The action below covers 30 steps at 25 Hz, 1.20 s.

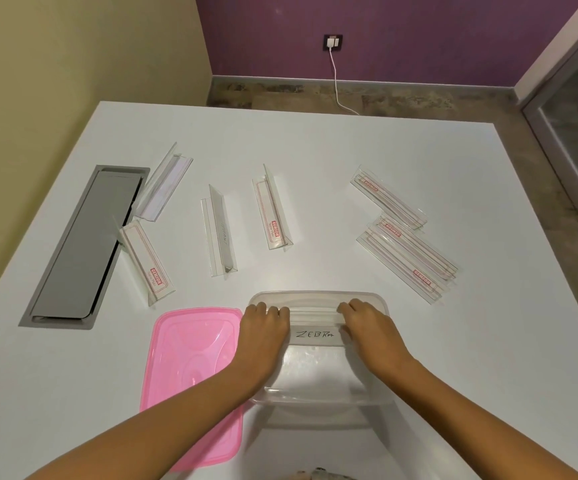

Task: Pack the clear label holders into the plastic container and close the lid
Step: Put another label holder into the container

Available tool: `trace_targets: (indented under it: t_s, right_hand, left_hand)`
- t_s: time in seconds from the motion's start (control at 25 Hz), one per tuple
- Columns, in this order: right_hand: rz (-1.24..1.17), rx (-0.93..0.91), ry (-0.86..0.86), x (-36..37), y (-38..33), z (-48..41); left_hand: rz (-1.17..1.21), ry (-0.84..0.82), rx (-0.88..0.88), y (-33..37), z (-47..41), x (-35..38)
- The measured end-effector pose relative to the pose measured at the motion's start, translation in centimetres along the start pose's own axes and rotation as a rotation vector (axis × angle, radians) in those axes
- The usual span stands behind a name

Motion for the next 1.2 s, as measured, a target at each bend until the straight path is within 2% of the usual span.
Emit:
trace_targets:
  t_s: [0.12,0.2,0.28,0.44,0.52,0.72,0.88,1.0,1.2]
  right_hand:
    - [-0.188,-0.006,0.270,-3.7,-1.0,-1.3]
    - [-0.282,0.029,0.371,-5.6,-1.4,-3.7]
    - [-0.340,0.095,0.331,-6.2,-1.6,-7.5]
    - [-0.397,0.235,0.084,-4.8,-2.3,-15.3]
    - [-0.419,0.270,0.022,-3.9,-2.9,-18.0]
    - [-0.378,0.280,-0.016,-2.5,-3.7,-20.4]
    - [-0.425,0.330,0.073,-2.6,-3.0,-19.9]
    - [-0.616,0.485,0.118,-2.6,-1.6,-18.7]
    - [-1.070,0.664,0.075,-2.9,-1.1,-14.7]
  left_hand:
    - [0.005,0.027,-0.019,-0.2,-0.2,0.3]
    - [0.025,0.045,-0.029,-0.4,-0.3,0.8]
    - [0.079,0.057,-0.043,-0.6,-0.3,1.2]
    - [0.198,0.114,-0.063,-1.1,-0.4,1.4]
    - [0.267,0.158,-0.038,-1.3,-0.5,1.3]
    - [0.311,0.261,0.047,-1.8,-0.4,1.3]
    - [0.312,0.308,0.090,-1.9,-0.3,1.3]
    - [0.373,0.351,0.089,-1.8,-0.2,0.3]
    - [0.405,0.373,0.038,-2.4,-0.6,-2.5]
Point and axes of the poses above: each hand's wrist, its own z-axis away from the middle knuckle, its own x-axis out of the palm, y = z × x, the point moved 5 cm from there along -z, towards the middle knuckle, and after that the axes turned 7 degrees about z, right-handed, at the moved point
